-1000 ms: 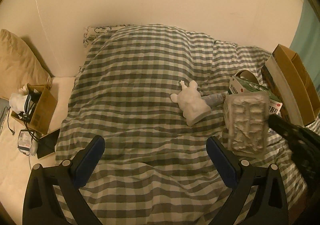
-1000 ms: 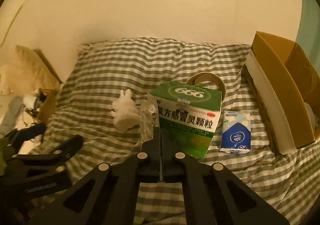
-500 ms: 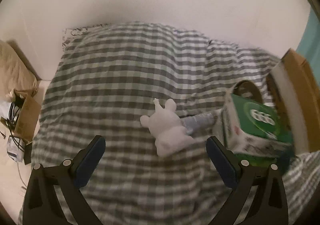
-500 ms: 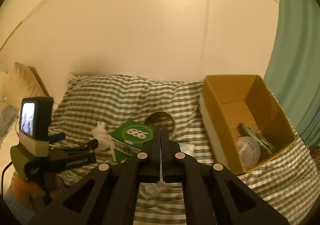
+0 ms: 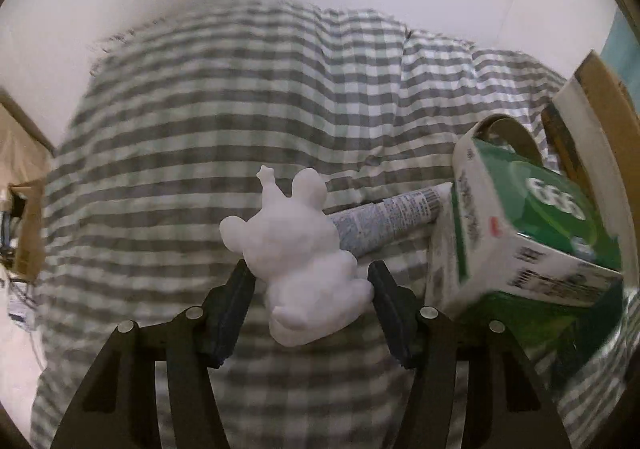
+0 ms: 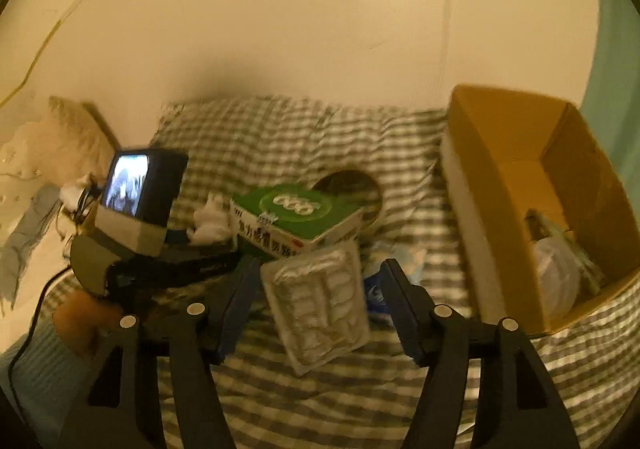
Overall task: Organize objects
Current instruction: 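Lift the blister pack with the right tool while the left tool grasps the white bunny figure, then carry the bunny with the left tool while the right tool carries the blister pack to the box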
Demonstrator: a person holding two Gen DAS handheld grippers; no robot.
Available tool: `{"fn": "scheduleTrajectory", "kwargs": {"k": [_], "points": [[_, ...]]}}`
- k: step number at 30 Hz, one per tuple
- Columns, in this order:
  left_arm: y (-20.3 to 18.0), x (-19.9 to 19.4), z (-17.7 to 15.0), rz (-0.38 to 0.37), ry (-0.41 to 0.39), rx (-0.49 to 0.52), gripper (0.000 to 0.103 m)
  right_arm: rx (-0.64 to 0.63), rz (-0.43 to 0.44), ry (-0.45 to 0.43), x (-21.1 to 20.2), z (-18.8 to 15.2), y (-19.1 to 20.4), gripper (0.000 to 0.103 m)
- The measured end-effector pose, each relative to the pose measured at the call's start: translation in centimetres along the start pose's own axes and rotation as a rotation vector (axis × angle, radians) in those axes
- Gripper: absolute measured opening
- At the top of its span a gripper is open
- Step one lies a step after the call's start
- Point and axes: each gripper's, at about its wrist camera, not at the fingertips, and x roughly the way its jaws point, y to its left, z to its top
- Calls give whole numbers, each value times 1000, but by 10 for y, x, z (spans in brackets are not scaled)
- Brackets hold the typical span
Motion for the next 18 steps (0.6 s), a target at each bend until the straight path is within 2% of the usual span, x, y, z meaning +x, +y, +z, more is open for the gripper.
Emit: {"fn": "scheduleTrajectory", "kwargs": {"k": [4, 8, 9, 10, 12, 14, 18], "points": [[2, -30, -11, 27, -46, 6, 60, -87, -74, 105, 25, -10, 19, 64], [3, -48, -19, 56, -58, 3, 60, -110, -178, 163, 45, -21, 26, 63], [3, -51, -21, 56, -58, -1, 60, -116, -196, 169, 48, -23, 27, 52], [3, -51, -20, 57, -55, -5, 60, -119, -201, 167, 48, -24, 27, 35], [2, -57, -21, 67, -48, -16, 60, -115, -213, 153, 43, -24, 27, 19], [0, -66, -19, 68, -58, -21, 60, -102, -228, 134, 37, -23, 25, 11], [-7, -100, -13, 66, -106, -37, 60, -51, -227, 74, 13, -20, 17, 7]]}}
